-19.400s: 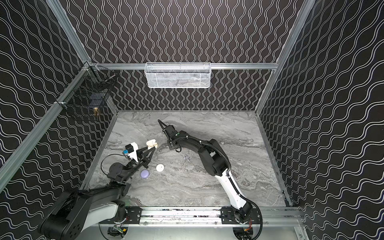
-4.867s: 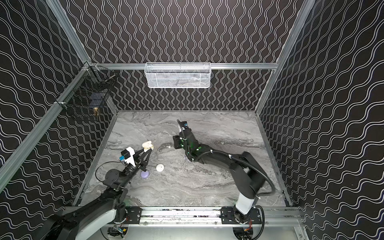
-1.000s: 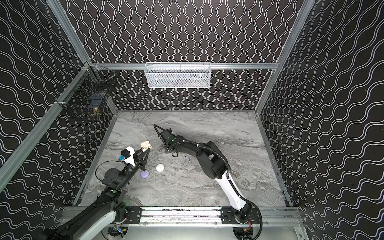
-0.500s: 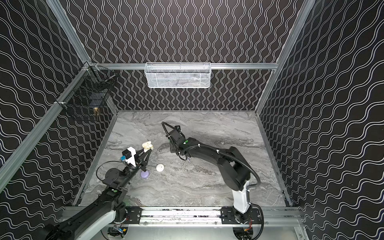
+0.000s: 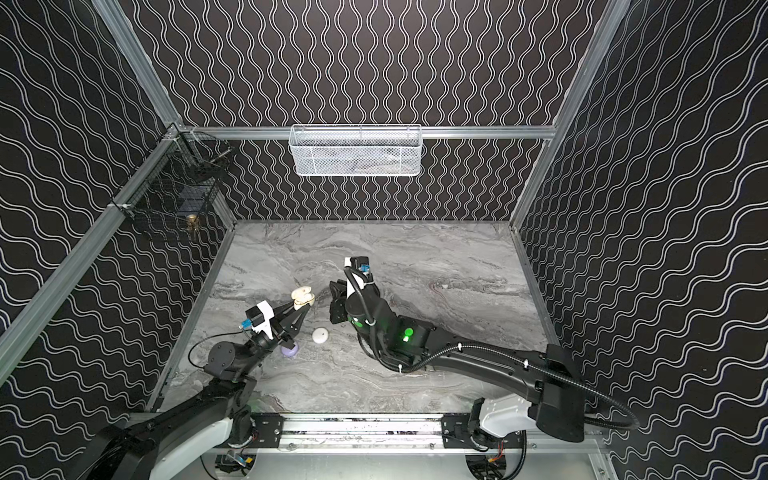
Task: Insert the wireless bluetooth earbuds into the charging case
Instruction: 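Lift the earbud and carry it with the right gripper over the case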
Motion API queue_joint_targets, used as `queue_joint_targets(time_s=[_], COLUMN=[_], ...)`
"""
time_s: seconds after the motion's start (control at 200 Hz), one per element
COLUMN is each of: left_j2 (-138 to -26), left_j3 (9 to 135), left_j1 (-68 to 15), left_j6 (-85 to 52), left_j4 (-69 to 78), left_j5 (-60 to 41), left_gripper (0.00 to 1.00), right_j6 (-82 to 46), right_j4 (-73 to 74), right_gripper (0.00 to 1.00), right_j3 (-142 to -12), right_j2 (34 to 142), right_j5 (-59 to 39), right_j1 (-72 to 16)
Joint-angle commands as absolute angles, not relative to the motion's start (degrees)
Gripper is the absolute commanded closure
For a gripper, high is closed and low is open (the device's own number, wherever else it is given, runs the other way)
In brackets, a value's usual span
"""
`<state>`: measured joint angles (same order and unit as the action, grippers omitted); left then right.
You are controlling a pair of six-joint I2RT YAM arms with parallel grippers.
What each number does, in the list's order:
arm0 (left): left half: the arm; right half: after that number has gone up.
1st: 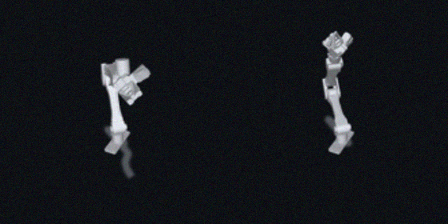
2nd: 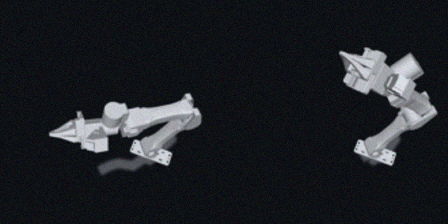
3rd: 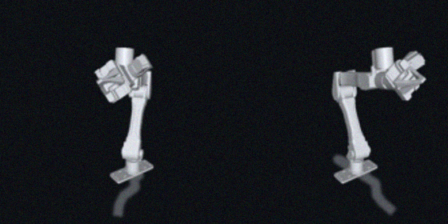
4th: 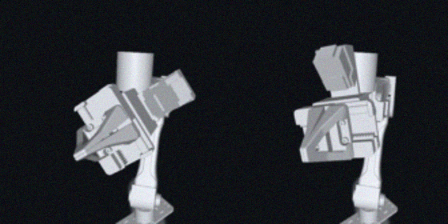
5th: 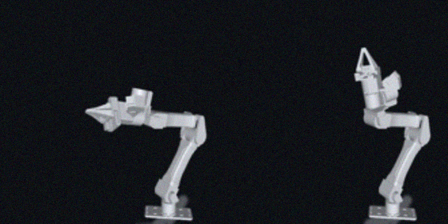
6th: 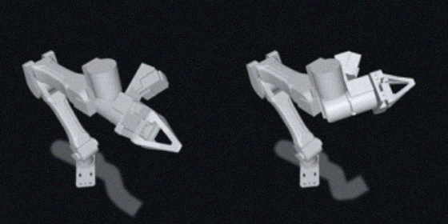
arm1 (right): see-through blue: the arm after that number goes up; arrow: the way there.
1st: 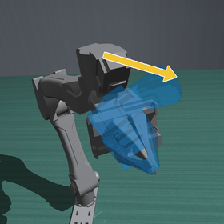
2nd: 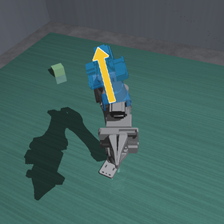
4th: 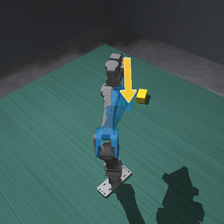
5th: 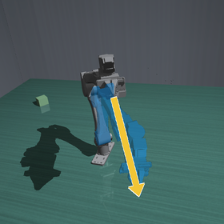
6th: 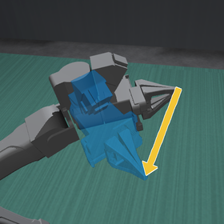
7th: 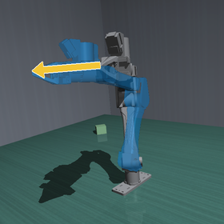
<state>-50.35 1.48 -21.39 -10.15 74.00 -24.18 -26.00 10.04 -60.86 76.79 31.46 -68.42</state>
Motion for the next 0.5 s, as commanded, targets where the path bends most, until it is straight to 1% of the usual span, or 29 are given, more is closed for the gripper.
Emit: queue_joint_targets(time_s=[0.0,0.07,0.125,0.215,0.315,0.385,0.495], left_j2=[-50.15,-50.13,-50.02,-49.06,-48.74,-48.72,-48.3], left_j3=[1.58,2.99,5.3,8.56,6.79,6.5,7.11], left_j1=[-21.62,-21.54,-21.53,-21.51,-21.53,-21.5,-22.13], left_j6=[-9.46,-11.37,-11.28,-9.91,-8.42,-8.04,-7.28], left_j4=[78.42,77.94,77.29,73.26,76.72,76.35,74.22], left_j5=[-21.63,-13.61,-11.83,-11.6,-12.85,-12.98,-17.74], left_gripper=[1.0,1.0,1.0,1.0,1.0,1.0,1.0], right_j6=[-23.97,-22.44,-21.11,-19.32,-18.22,-17.95,-18.53], right_j4=[20.14,21.67,23.07,23.38,24.25,24.43,25.95], right_gripper=[0.91,0.91,0.9,0.9,0.9,0.91,0.91], right_j3=[-60.81,-61.68,-62.65,-65.0,-66.14,-66.53,-66.69], right_j2=[75.94,75.91,76.25,76.63,76.4,76.5,77.6], right_j5=[32.99,33.55,33.5,33.1,31.88,31.03,29.81], right_j1=[-69.77,-70.45,-70.48,-70.48,-70.58,-70.57,-70.57])
